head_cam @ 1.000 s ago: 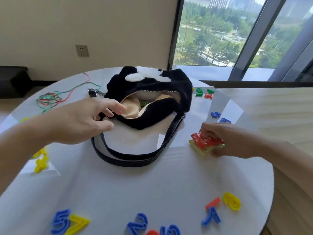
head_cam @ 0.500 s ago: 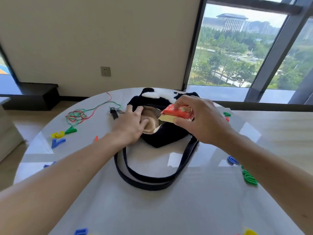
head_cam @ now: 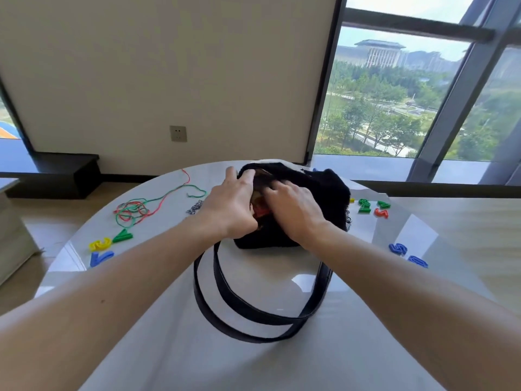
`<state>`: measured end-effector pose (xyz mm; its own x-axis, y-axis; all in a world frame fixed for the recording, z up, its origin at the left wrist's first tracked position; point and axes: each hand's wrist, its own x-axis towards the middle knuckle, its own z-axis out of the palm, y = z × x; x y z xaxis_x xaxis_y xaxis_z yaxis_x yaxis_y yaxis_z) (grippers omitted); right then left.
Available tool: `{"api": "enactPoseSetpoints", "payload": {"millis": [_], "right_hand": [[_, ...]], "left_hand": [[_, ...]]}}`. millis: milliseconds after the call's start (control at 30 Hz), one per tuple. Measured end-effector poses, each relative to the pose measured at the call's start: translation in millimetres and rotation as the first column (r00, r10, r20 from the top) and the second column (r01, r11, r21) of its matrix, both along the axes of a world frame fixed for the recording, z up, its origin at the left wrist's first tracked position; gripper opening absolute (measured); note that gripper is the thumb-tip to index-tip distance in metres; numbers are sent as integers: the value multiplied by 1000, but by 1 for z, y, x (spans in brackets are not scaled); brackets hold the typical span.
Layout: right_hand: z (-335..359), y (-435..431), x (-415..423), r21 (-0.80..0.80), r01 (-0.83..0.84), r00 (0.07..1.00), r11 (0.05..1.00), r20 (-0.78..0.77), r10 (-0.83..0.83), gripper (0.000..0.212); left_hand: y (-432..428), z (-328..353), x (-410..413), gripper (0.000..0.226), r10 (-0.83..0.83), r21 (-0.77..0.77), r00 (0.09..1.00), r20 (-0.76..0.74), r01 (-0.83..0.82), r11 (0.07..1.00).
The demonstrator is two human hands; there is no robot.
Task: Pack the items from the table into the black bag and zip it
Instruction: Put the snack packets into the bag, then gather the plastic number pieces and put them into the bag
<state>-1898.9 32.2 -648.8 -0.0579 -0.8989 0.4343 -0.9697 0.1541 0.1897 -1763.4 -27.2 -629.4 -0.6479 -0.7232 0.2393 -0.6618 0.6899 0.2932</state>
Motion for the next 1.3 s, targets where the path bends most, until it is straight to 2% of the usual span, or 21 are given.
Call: {"api": "enactPoseSetpoints", "payload": {"millis": [67, 133, 200, 233, 300, 333, 400, 467, 633, 733, 833, 900, 1000, 1067, 1133, 1200, 1300], "right_hand": [[-6, 1, 2, 85, -22, 993, 996, -118, 32, 27], [-11, 6, 3, 177, -27, 989, 984, -135, 51, 22], [-11, 12, 1, 235, -34, 999, 971, 4, 34, 18], [-10, 13, -2, 234, -29, 995, 972, 102, 5, 26], [-8, 14, -8, 137, -28, 967, 990, 255, -8, 36], [-7, 13, -9, 66, -32, 963, 997, 268, 13, 31], [-8, 10, -8, -7, -26, 980, 1000, 198, 27, 15], [-12, 8, -7, 17, -10, 986, 1000, 166, 7, 6], [-7, 5, -3, 157, -31, 974, 987, 226, -5, 8], [13, 16, 2, 248, -71, 955, 966, 296, -6, 16], [33, 47, 5, 181, -141, 919, 973, 389, 61, 18], [38, 78, 7, 128, -197, 879, 972, 463, 117, 16], [33, 131, 15, 110, -248, 797, 963, 587, 138, 18], [27, 164, 27, 203, -268, 771, 942, 632, 83, 25], [20, 193, 41, 398, -231, 812, 888, 581, -50, 42], [15, 216, 56, 558, -145, 881, 817, 450, -150, 62], [7, 241, 85, 651, -109, 911, 751, 368, -188, 76]], "left_hand": [[2, 2, 1, 72, -13, 8, 1000, -5, 13, 1000], [4, 1, 2, 74, -16, 27, 1000, 4, 16, 1000], [5, -2, 4, 78, -22, 47, 1000, 22, 21, 999], [5, -4, 5, 81, -25, 62, 999, 26, 24, 998], [4, -7, 7, 88, -43, 88, 999, 24, 41, 995], [4, -8, 8, 91, -54, 93, 998, 19, 52, 994], [3, -9, 9, 94, -71, 91, 997, -2, 71, 993], [2, -10, 11, 93, -86, 88, 996, -19, 87, 992], [-2, -12, 17, 91, -137, 109, 990, 10, 135, 985], [0, -10, 24, 81, -185, 155, 975, 125, 165, 974], [11, 0, 44, 74, -202, 115, 950, 237, 179, 977], [26, 3, 64, 68, -217, 53, 957, 192, 210, 976], [63, 2, 94, 67, -368, 61, 922, 123, 364, 930], [94, -4, 109, 66, -494, 157, 858, 139, 474, 867], [118, -16, 117, 65, -567, 251, 797, 206, 517, 818], [133, -24, 121, 61, -582, 234, 762, 283, 534, 813], [153, -32, 121, 52, -590, 179, 750, 301, 563, 807]]}}
